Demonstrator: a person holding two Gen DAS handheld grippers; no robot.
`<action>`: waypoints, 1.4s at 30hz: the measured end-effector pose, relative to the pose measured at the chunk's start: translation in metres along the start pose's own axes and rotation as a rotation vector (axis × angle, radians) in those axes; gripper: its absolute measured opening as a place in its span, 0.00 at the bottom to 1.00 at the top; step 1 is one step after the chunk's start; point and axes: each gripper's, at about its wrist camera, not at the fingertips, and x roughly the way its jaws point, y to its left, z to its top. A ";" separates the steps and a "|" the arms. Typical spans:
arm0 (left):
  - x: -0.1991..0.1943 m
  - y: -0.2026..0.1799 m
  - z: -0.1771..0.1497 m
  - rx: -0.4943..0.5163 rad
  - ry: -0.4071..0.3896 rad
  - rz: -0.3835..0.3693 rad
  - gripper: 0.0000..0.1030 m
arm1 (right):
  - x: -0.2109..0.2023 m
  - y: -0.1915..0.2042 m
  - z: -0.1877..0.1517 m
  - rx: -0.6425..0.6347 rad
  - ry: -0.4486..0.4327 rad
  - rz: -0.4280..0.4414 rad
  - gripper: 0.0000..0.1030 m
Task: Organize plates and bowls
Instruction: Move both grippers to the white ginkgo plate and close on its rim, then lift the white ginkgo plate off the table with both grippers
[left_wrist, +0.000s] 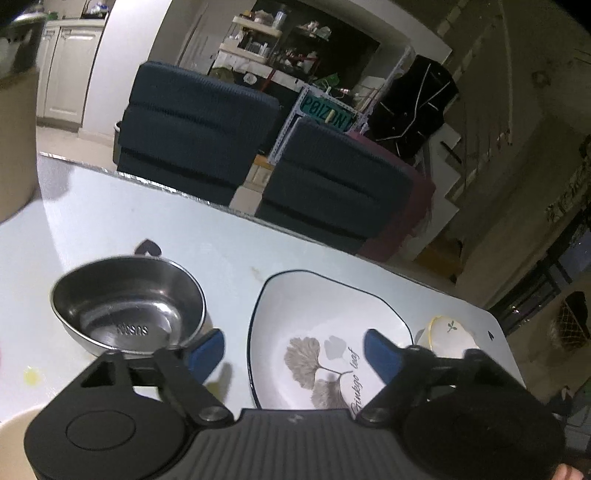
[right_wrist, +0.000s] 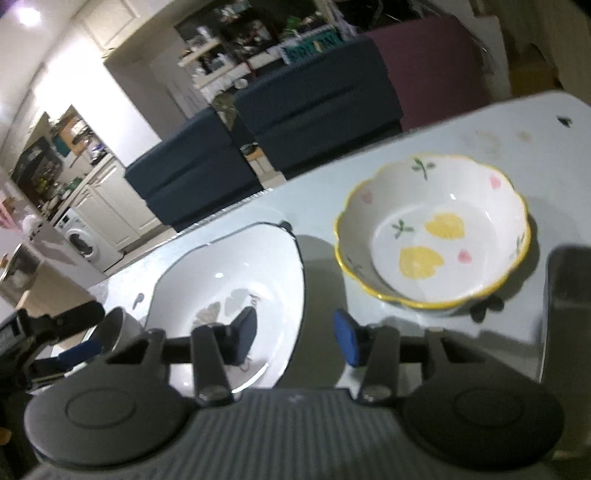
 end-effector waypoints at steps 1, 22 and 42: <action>0.002 0.000 0.000 0.005 0.010 -0.006 0.71 | 0.002 0.001 0.001 0.004 0.000 -0.003 0.50; 0.020 -0.001 -0.004 0.153 0.049 0.128 0.11 | 0.018 0.009 -0.001 -0.093 0.022 -0.049 0.10; 0.017 -0.007 -0.017 0.266 0.180 0.172 0.12 | 0.019 0.018 -0.004 -0.230 0.073 -0.068 0.10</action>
